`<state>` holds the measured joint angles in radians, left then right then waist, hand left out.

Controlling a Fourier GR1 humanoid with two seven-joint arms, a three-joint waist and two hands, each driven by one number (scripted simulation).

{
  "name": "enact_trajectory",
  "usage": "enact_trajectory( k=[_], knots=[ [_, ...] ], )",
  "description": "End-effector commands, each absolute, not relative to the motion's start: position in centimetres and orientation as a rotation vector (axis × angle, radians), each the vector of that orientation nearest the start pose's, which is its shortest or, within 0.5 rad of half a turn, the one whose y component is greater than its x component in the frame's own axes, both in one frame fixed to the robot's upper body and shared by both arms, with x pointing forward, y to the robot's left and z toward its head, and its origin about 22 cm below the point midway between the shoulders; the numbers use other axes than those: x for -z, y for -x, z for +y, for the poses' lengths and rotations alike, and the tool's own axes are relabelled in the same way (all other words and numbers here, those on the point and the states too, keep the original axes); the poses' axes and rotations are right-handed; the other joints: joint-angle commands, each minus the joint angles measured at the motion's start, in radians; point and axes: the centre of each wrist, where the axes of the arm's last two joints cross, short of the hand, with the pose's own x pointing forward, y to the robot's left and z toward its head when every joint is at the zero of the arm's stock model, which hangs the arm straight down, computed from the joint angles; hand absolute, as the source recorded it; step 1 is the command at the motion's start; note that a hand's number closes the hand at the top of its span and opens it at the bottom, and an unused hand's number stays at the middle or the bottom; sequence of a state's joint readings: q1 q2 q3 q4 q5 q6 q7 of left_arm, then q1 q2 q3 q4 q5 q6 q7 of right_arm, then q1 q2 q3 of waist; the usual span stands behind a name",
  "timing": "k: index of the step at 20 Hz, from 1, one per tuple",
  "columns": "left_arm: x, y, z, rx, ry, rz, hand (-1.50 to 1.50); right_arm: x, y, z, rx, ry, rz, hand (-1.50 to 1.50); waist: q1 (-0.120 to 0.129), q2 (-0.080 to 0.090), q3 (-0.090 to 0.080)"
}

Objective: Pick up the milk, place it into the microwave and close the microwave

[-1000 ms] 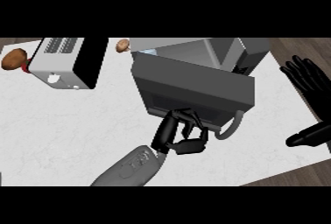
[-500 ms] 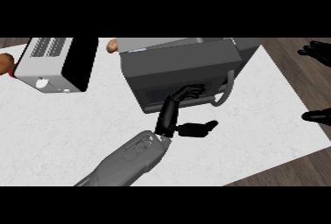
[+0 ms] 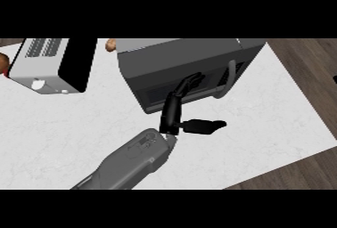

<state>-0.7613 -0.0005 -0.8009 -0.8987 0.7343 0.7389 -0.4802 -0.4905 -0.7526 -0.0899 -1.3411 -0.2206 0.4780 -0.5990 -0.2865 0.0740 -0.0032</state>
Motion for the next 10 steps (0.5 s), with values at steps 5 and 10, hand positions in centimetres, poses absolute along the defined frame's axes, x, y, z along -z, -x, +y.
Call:
enact_trajectory(
  k=[5,10],
  knots=[
    [-2.8,-33.5,1.4,0.02,0.051,-1.807,-1.5,-20.9,-33.7,-37.5,-0.893,-0.054,-2.311,1.5,-0.007,0.021,0.0],
    [-3.1,-33.8,1.3,-0.005,0.053,-1.822,-1.5,-21.6,-34.0,-37.8,-0.89,-0.022,-2.324,1.5,0.012,0.025,0.0]
  ],
)
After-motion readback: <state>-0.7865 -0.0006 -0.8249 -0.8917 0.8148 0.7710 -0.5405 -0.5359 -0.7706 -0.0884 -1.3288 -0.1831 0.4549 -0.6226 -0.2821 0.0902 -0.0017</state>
